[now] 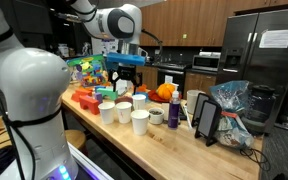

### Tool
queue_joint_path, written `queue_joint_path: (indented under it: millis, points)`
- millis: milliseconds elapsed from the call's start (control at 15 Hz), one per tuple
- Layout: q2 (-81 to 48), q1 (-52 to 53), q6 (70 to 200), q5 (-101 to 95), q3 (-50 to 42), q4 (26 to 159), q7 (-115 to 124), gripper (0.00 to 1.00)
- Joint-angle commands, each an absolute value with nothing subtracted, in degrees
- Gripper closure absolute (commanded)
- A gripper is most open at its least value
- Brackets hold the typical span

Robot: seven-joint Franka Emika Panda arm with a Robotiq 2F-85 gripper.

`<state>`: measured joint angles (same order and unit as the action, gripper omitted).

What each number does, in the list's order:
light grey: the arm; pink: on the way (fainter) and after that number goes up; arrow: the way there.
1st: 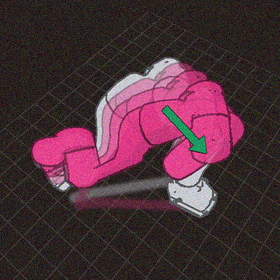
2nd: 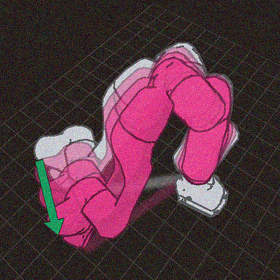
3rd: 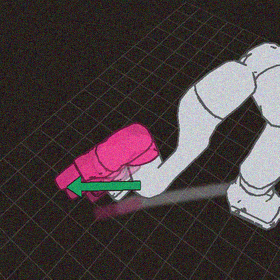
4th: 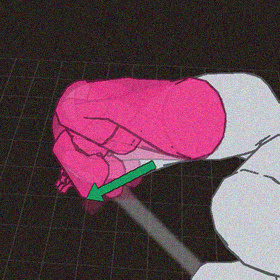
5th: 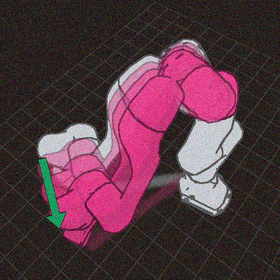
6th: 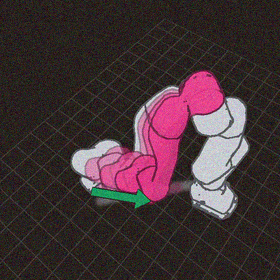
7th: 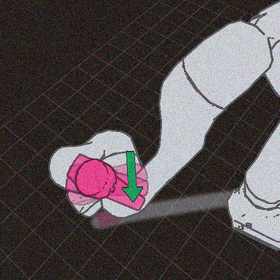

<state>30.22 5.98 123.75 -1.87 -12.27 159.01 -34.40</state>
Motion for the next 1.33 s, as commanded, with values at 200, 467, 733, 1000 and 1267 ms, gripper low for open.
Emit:
queue_joint_path:
  millis: [200,467,733,1000,1267]
  points:
    - [29.4,3.6,127.0,-0.1,-13.4,159.2,-36.2,0.0]
    - [28.8,1.3,126.8,-0.1,-15.6,159.2,-37.3,0.0]
    - [27.9,-0.9,126.4,-0.1,-17.8,159.2,-39.4,0.0]
    - [26.6,-3.2,127.5,-1.1,-18.7,159.3,-40.5,0.0]
    - [24.3,-5.4,129.6,-1.5,-19.1,159.3,-40.2,0.0]
